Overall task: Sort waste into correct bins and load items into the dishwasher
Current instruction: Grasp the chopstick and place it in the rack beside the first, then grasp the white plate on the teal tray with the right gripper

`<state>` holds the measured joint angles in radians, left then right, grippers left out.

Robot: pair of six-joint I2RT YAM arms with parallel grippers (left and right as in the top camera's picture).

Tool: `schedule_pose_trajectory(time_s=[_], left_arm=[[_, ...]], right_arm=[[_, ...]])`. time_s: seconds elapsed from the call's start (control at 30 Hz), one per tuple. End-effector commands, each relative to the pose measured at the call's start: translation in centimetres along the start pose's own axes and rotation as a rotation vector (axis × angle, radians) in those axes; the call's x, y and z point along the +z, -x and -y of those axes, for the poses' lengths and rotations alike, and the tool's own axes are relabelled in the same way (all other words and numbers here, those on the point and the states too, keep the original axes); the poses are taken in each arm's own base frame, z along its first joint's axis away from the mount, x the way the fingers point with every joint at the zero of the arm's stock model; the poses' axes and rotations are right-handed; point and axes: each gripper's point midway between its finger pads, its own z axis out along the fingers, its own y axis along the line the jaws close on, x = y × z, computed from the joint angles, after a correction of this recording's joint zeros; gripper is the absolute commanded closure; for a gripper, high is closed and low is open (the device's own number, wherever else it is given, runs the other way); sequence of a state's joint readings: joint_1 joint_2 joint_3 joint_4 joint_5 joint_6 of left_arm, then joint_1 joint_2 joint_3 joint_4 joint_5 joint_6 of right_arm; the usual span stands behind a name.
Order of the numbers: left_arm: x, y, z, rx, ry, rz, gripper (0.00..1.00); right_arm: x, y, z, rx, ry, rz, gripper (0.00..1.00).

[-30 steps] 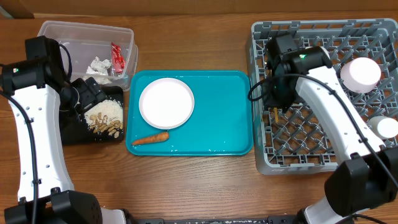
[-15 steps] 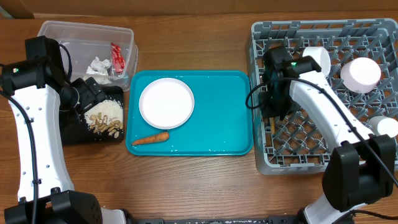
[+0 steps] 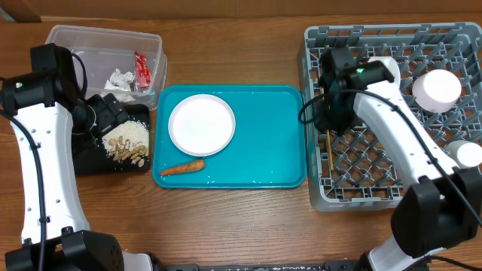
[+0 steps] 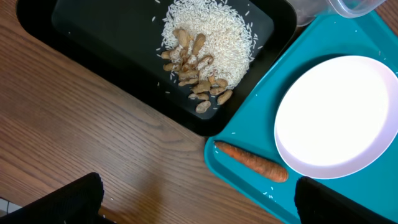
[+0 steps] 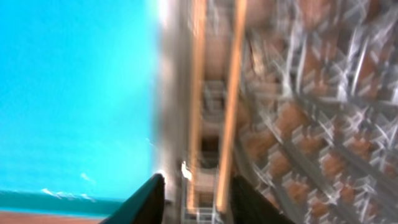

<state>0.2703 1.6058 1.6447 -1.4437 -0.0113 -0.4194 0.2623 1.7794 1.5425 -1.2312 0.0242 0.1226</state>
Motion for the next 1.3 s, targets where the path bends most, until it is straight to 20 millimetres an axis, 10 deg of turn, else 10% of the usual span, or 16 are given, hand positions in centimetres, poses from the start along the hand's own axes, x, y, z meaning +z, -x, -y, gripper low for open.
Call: schedule_pose_trajectory(time_s=[0.0, 0.23, 0.53, 0.83, 1.27], left_arm=[[-0.4, 0.2, 0.3, 0.006, -0.012, 0.014, 0.00], [-0.4, 0.2, 0.2, 0.006, -0.012, 0.013, 0.00], [-0.4, 0.2, 0.2, 0.006, -0.011, 0.012, 0.00], [-0.4, 0.2, 0.2, 0.006, -0.011, 0.013, 0.00], [-0.4, 0.1, 0.2, 0.007, -0.010, 0.011, 0.00]], right_arm=[[-6.8, 3.9, -4.3, -0.035, 0.194, 0.233, 0.58], [-7.8, 6.5, -11.6, -0.169, 0.362, 0.362, 0.57], [0.0, 4.9, -19.3, -0.300, 0.380, 0.234, 0.57], [9.5, 2.4, -21.1, -0.273, 0.300, 0.061, 0.57], [13.6, 1.1, -18.1, -0.209, 0.121, -0.020, 0.81]])
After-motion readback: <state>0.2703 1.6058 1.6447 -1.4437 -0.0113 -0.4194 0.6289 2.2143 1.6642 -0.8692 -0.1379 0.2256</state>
